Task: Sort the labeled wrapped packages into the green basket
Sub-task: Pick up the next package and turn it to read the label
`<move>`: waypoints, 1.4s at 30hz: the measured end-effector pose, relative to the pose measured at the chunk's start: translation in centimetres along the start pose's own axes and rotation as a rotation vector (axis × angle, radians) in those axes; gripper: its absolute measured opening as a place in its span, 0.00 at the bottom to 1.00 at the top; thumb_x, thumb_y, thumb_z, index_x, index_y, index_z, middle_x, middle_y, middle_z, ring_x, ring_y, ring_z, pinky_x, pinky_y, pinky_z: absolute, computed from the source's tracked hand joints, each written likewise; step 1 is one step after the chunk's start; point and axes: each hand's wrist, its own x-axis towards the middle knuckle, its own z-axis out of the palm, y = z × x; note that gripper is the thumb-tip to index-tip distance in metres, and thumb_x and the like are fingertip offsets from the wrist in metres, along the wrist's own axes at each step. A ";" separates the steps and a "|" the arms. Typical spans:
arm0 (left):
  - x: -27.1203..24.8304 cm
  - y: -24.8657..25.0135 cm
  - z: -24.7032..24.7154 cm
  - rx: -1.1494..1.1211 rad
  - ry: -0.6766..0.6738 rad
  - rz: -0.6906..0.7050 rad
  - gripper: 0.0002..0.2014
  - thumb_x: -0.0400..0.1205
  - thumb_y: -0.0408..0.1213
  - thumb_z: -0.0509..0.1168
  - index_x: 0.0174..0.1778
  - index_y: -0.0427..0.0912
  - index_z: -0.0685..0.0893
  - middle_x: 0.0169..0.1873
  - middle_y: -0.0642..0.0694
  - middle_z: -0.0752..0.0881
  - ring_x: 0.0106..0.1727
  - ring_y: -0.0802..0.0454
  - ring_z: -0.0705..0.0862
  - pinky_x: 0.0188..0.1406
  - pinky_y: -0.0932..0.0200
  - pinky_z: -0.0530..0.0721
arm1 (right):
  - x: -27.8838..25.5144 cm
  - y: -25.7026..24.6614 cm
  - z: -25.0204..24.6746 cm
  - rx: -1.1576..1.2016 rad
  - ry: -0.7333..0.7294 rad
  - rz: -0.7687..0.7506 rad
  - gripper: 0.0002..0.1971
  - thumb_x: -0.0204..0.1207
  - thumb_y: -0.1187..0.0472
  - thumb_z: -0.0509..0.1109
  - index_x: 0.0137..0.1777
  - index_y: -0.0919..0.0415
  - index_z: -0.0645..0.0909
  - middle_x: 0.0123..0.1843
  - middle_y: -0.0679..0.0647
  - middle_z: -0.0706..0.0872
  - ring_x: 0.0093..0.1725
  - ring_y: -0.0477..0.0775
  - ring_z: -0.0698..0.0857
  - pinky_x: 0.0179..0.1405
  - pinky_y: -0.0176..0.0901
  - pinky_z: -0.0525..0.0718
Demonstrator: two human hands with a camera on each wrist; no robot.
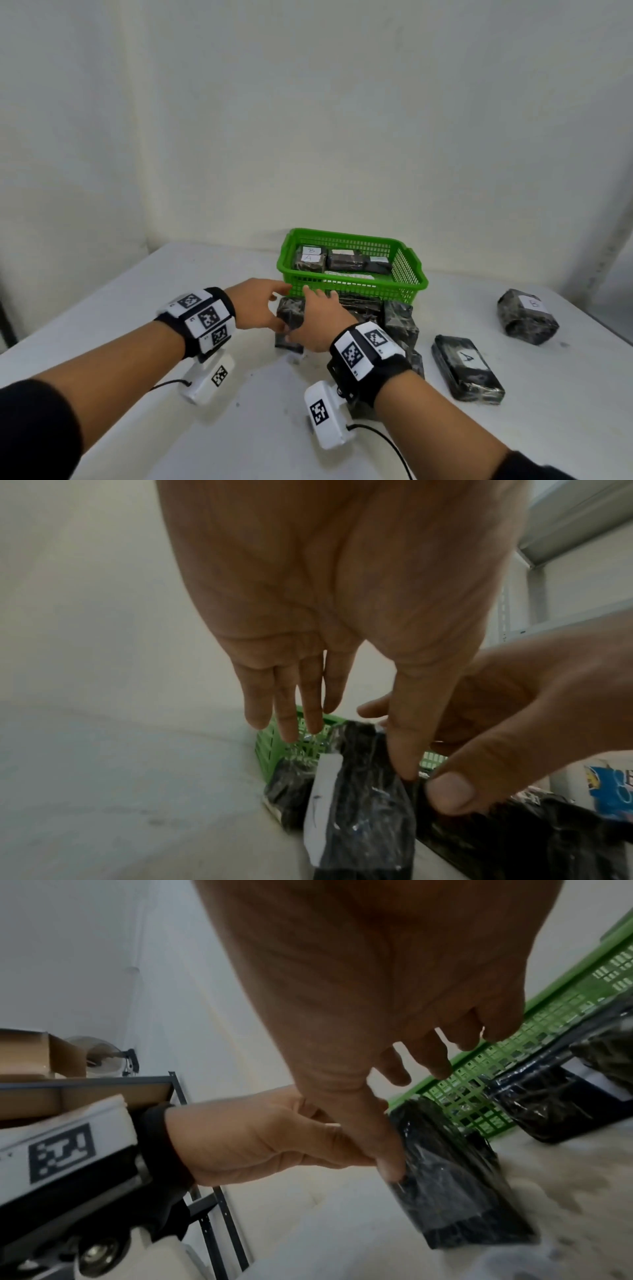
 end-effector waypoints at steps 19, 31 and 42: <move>2.7 -2.3 -0.1 -0.796 0.389 0.106 0.15 0.81 0.37 0.72 0.64 0.46 0.85 0.55 0.43 0.89 0.56 0.45 0.89 0.50 0.52 0.91 | 2.3 1.8 0.8 0.854 0.415 -0.147 0.22 0.76 0.49 0.81 0.69 0.50 0.83 0.54 0.47 0.92 0.54 0.47 0.91 0.54 0.45 0.89; 4.9 0.3 2.0 -1.217 0.482 0.135 0.21 0.78 0.40 0.74 0.65 0.34 0.85 0.56 0.37 0.90 0.59 0.39 0.89 0.59 0.40 0.88 | 3.6 3.5 -0.5 1.247 0.447 -0.177 0.27 0.79 0.51 0.81 0.74 0.59 0.82 0.60 0.58 0.92 0.50 0.54 0.96 0.47 0.58 0.96; 5.3 1.7 4.0 -1.301 0.454 0.249 0.19 0.80 0.41 0.71 0.63 0.35 0.86 0.58 0.38 0.89 0.61 0.43 0.88 0.57 0.47 0.87 | 2.9 5.0 -0.8 1.189 0.575 -0.229 0.22 0.78 0.49 0.81 0.68 0.58 0.87 0.57 0.53 0.94 0.55 0.49 0.94 0.51 0.57 0.95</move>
